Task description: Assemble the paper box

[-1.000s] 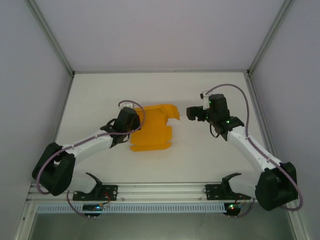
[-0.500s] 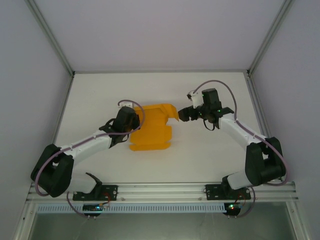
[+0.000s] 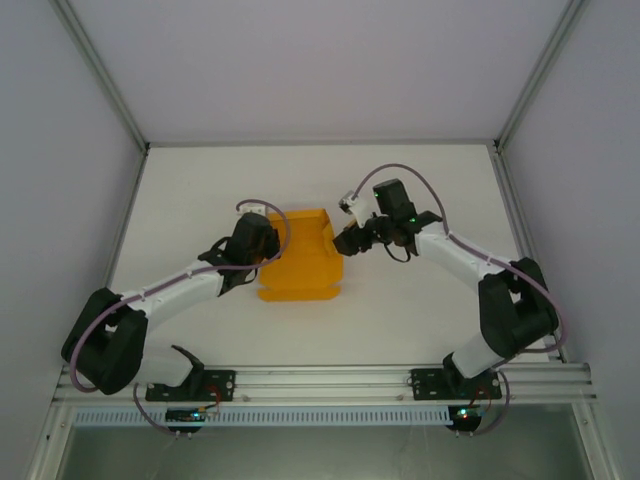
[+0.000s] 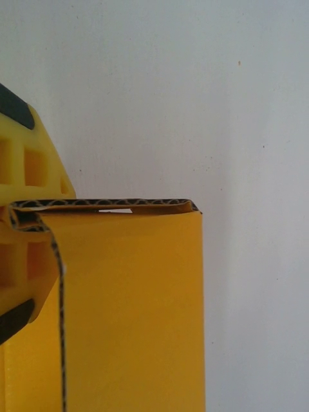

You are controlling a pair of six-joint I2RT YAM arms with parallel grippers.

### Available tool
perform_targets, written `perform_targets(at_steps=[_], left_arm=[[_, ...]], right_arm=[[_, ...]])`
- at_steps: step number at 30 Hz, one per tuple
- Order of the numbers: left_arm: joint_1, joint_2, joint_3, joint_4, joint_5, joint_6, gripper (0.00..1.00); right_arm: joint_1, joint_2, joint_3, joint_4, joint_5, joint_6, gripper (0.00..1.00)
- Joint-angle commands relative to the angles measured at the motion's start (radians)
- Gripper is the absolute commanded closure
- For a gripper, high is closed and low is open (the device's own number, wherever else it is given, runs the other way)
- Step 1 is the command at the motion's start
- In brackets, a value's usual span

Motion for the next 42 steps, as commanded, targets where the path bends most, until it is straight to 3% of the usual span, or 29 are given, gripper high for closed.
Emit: perform_targets(at_steps=[1,6,11,16,20,26,31,33,35,42], left_arm=[[0.004,-0.006,0.000,0.031,0.004,0.011,1.00],[0.002,0.005,-0.016,0.055,0.008,0.029,1.00],[-0.002,0.018,-0.058,0.119,0.008,0.064,1.00],[-0.022,0.064,-0.065,0.154,-0.017,0.099,1.00],[-0.031,0.126,-0.039,0.132,-0.062,0.067,1.00],[-0.040,0.212,0.003,0.111,-0.115,-0.027,1.00],[-0.041,0.265,0.041,0.090,-0.131,-0.119,1.00],[-0.040,0.278,0.043,0.110,-0.120,-0.140,0.99],[-0.040,0.283,0.042,0.132,-0.091,-0.138,0.99],[-0.040,0.279,0.047,0.114,-0.086,-0.103,1.00]], right_arm=[[0.027,0.035,0.047,-0.036,0.014,-0.024,0.43],[0.066,0.073,0.055,0.039,0.121,0.067,0.54],[0.128,0.077,-0.066,0.294,0.399,0.210,0.62],[0.211,0.129,-0.132,0.462,0.646,0.254,0.67],[0.277,0.183,-0.151,0.565,0.856,0.297,0.84],[0.323,0.261,-0.103,0.561,1.044,0.399,1.00],[0.355,0.318,-0.043,0.453,1.182,0.534,1.00],[0.360,0.333,-0.019,0.390,1.179,0.581,1.00],[0.357,0.331,-0.027,0.414,1.144,0.581,0.90],[0.284,0.253,-0.121,0.586,0.851,0.445,0.78]])
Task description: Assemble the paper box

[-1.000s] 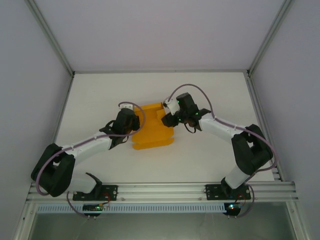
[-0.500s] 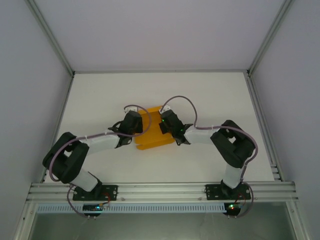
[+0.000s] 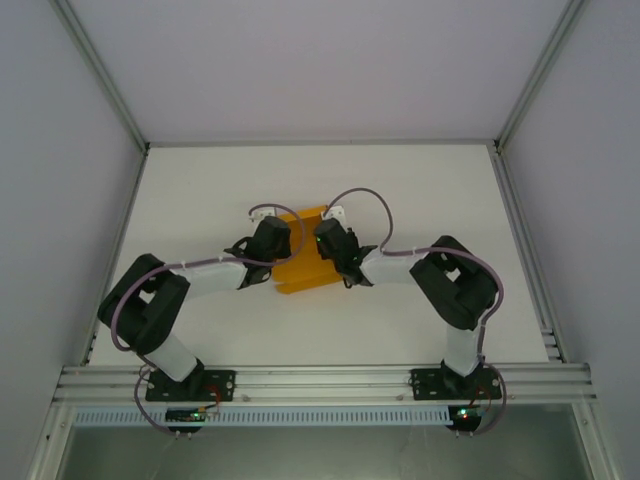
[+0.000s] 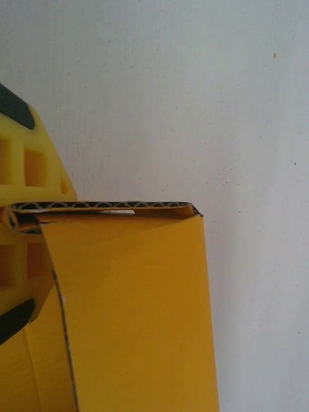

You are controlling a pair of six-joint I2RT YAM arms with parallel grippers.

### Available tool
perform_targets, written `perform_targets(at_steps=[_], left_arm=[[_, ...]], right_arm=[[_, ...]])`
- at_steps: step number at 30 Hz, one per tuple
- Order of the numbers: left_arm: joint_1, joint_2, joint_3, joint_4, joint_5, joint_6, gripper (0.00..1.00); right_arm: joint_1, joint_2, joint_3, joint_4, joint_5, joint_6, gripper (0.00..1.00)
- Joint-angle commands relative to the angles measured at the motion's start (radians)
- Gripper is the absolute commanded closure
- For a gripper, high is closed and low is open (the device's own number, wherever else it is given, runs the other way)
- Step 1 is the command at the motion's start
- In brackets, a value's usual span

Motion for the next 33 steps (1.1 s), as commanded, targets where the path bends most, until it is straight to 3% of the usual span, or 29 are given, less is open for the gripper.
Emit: perform_targets(at_steps=[1,4,6,12,14,17,28,30,33], left_arm=[[-0.006,0.019,0.014,-0.040,0.035,-0.004,1.00],[-0.006,0.019,0.014,-0.050,0.035,0.003,1.00],[-0.006,0.021,0.018,-0.055,0.037,0.009,1.00],[-0.006,0.025,0.034,-0.083,0.034,0.016,1.00],[-0.007,0.024,0.034,-0.087,0.035,0.013,1.00],[-0.009,0.025,0.033,-0.079,0.046,0.023,1.00],[-0.012,0.041,0.058,-0.112,0.042,0.027,1.00],[-0.012,0.040,0.061,-0.118,0.039,0.026,1.00],[-0.012,0.031,0.059,-0.120,0.036,0.023,1.00]], right_arm=[[-0.036,-0.053,-0.040,0.065,-0.160,-0.052,0.77],[-0.053,-0.074,-0.046,0.070,-0.218,-0.084,0.75],[-0.060,-0.081,-0.050,0.074,-0.241,-0.110,0.67],[-0.091,-0.079,-0.047,0.079,-0.352,-0.138,0.68],[-0.104,-0.074,-0.042,0.075,-0.395,-0.147,0.73],[-0.116,-0.068,-0.031,0.068,-0.414,-0.168,0.63],[-0.152,-0.054,0.016,0.083,-0.481,-0.218,0.58],[-0.156,-0.047,0.027,0.067,-0.490,-0.217,0.66],[-0.158,-0.034,0.034,0.054,-0.490,-0.214,0.68]])
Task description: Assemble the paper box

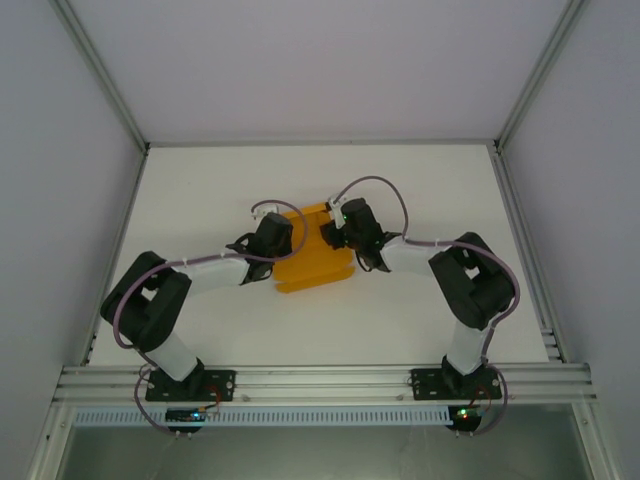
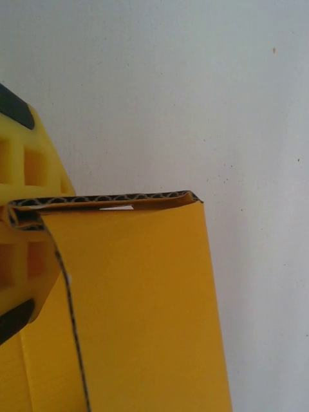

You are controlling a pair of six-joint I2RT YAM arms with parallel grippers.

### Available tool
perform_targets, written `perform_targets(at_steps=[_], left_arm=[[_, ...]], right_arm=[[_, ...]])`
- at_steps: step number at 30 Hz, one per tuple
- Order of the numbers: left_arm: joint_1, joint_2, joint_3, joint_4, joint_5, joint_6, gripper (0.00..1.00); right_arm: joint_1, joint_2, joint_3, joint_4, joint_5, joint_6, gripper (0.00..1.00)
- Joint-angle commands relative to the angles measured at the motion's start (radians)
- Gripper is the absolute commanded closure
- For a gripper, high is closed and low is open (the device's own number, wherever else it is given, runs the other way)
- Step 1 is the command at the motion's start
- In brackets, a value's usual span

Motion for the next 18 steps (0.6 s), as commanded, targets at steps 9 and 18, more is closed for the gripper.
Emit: perform_targets(at_steps=[9,18], left_arm=[[-0.014,0.023,0.031,-0.079,0.032,-0.004,1.00],[-0.014,0.025,0.068,-0.134,0.016,-0.071,1.00]], right_arm=[[0.034,0.104,0.088,0.035,0.292,0.008,0.84],[0.137,0.180,0.213,-0.312,0.910,0.307,0.91]])
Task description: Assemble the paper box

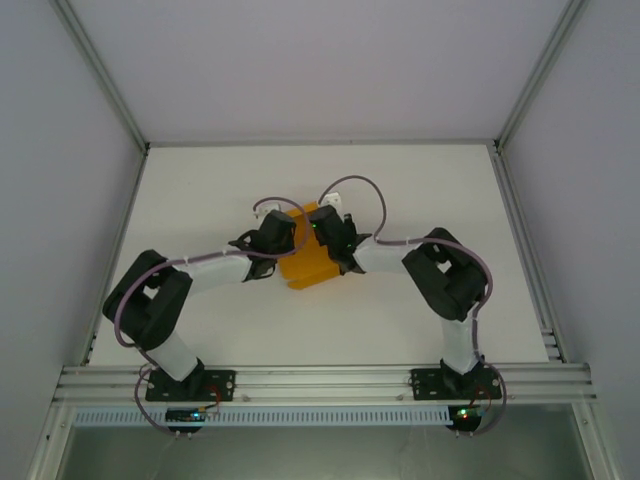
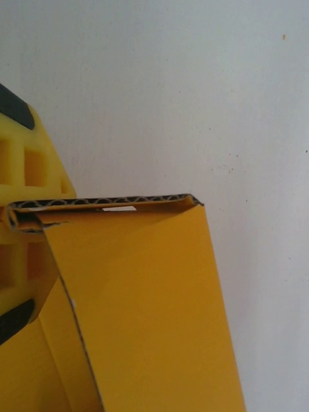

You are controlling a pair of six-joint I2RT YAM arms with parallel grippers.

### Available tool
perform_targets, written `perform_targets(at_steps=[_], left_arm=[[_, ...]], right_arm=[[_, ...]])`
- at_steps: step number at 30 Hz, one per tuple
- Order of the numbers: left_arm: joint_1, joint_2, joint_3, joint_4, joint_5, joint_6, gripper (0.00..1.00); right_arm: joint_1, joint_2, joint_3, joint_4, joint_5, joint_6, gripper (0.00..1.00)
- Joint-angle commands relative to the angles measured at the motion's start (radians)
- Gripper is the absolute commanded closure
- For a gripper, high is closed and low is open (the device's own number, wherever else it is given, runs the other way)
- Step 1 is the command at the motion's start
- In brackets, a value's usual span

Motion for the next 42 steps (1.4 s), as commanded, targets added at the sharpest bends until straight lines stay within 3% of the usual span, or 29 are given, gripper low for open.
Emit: perform_targets(at_steps=[1,7,13,19,21,25,33,38,42], left_arm=[[-0.006,0.009,0.023,-0.081,0.006,-0.034,1.00],[-0.007,-0.006,0.018,-0.091,0.005,-0.051,1.00],[-0.008,0.011,0.036,-0.106,0.001,-0.065,1.00],[-0.010,0.031,0.056,-0.123,0.001,-0.081,1.00],[-0.008,0.034,0.054,-0.126,0.002,-0.082,1.00],[-0.008,0.034,0.054,-0.129,0.001,-0.073,1.00],[-0.009,0.026,0.048,-0.133,0.017,-0.043,1.00],[-0.008,0.019,0.045,-0.141,0.012,-0.036,1.00],[-0.009,0.020,0.052,-0.149,0.017,-0.033,1.00]], right_arm=[[-0.012,0.033,0.057,-0.234,0.308,0.175,0.89],[-0.022,0.070,0.144,-0.465,0.379,0.370,0.89],[-0.014,0.084,0.132,-0.408,0.435,0.428,1.00],[-0.018,0.085,0.091,-0.277,0.362,0.373,1.00],[-0.027,0.061,0.017,-0.113,0.278,0.253,1.00],[-0.043,-0.012,-0.165,0.255,0.097,0.018,0.71],[-0.085,-0.134,-0.317,0.373,-0.227,-0.118,0.53],[-0.111,-0.190,-0.357,0.378,-0.314,-0.124,0.48],[-0.118,-0.221,-0.366,0.381,-0.412,-0.159,0.36]])
